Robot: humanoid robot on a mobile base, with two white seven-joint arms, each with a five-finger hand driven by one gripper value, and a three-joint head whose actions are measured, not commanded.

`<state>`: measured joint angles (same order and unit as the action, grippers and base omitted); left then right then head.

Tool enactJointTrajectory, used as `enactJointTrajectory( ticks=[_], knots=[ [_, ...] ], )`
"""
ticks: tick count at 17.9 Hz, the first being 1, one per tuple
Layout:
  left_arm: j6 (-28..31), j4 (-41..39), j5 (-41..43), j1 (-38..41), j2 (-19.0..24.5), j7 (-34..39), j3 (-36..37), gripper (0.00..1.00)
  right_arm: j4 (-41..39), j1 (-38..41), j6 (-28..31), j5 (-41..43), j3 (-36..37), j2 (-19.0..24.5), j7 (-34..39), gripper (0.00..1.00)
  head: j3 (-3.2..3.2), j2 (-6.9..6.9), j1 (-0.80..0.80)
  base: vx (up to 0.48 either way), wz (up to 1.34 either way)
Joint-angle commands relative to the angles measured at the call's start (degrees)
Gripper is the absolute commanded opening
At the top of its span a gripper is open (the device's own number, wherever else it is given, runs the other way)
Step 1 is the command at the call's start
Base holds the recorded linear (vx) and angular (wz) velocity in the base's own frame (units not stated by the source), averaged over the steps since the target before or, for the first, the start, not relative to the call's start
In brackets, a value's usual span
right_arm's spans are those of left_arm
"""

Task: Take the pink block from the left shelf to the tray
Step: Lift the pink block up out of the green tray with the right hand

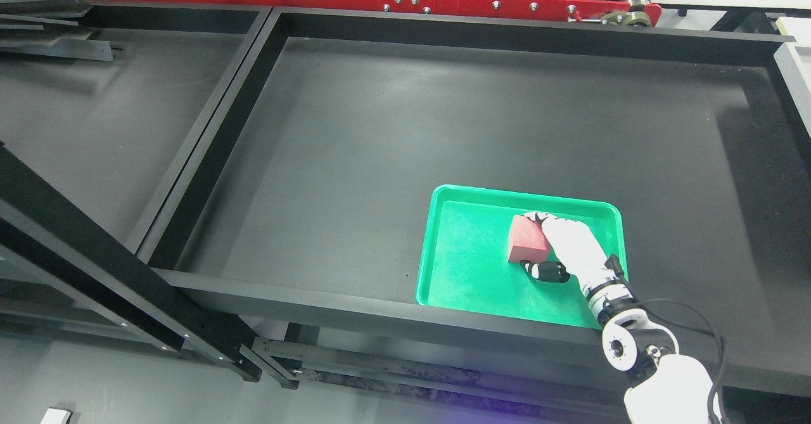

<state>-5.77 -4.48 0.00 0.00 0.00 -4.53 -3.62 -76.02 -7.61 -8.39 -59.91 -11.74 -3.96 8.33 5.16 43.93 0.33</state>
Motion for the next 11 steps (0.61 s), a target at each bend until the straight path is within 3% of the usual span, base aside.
enactJointTrajectory(
  ticks=[1, 6, 11],
  knots=[
    [-0.03, 0.00, 0.09, 0.35, 1.00, -0.04, 0.02, 1.00, 0.70, -0.47, -3.03, 3.39, 2.68, 0.71, 0.19, 0.05, 0.00, 0.00, 0.00, 0.000, 0.00],
    [-0.03, 0.00, 0.09, 0.35, 1.00, -0.04, 0.02, 1.00, -4.74, 0.67, -10.75, 6.03, 7.25, 0.79, -6.21, 0.06, 0.00, 0.00, 0.00, 0.000, 0.00],
    [-0.03, 0.00, 0.09, 0.35, 1.00, -0.04, 0.02, 1.00, -9.84, 4.09, -13.49, 9.37, 9.37, 1.32, -12.89, 0.06, 0.00, 0.00, 0.00, 0.000, 0.00]
  ],
)
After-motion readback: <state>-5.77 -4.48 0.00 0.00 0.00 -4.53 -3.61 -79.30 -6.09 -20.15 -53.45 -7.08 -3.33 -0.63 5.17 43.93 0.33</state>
